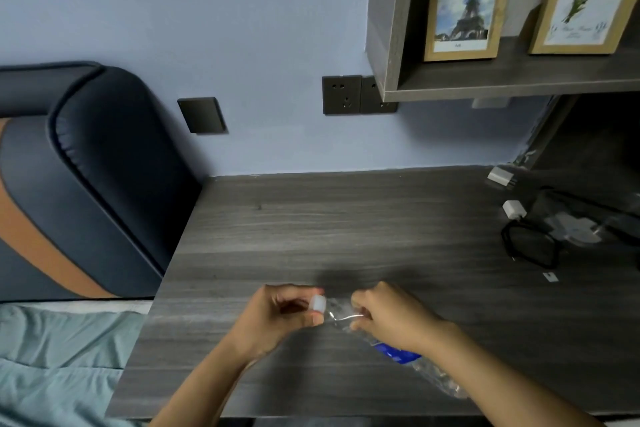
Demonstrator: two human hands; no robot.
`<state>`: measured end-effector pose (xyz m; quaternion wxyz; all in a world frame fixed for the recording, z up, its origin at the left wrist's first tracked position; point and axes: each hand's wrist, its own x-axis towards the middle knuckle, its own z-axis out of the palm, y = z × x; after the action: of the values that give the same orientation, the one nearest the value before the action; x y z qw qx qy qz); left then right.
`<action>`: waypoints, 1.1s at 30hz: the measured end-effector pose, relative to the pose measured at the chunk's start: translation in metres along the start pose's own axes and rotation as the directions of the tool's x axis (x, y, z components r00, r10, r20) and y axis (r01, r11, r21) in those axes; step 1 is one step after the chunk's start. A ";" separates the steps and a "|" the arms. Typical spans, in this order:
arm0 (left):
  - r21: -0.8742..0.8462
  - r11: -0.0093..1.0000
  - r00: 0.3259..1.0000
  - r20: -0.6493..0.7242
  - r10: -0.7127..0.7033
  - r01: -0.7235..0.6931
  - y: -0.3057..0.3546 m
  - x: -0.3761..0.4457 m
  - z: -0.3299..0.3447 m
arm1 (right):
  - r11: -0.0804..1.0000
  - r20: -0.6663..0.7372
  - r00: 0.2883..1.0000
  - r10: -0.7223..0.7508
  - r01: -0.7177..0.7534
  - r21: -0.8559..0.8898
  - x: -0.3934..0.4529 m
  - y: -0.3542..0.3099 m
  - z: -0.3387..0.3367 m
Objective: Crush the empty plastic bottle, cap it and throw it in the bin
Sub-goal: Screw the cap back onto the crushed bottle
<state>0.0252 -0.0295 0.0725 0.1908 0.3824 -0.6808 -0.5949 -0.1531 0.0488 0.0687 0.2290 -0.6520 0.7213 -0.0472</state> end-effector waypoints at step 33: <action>0.083 0.995 0.996 0.070 0.055 -0.061 -0.007 -0.010 0.012 | 0.991 0.064 0.997 -0.047 0.039 0.126 -0.002 0.012 0.011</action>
<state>0.0251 -0.0142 0.0648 0.1683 0.3500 -0.7223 -0.5723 -0.1601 0.0554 0.0550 0.2920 -0.6532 0.6946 -0.0752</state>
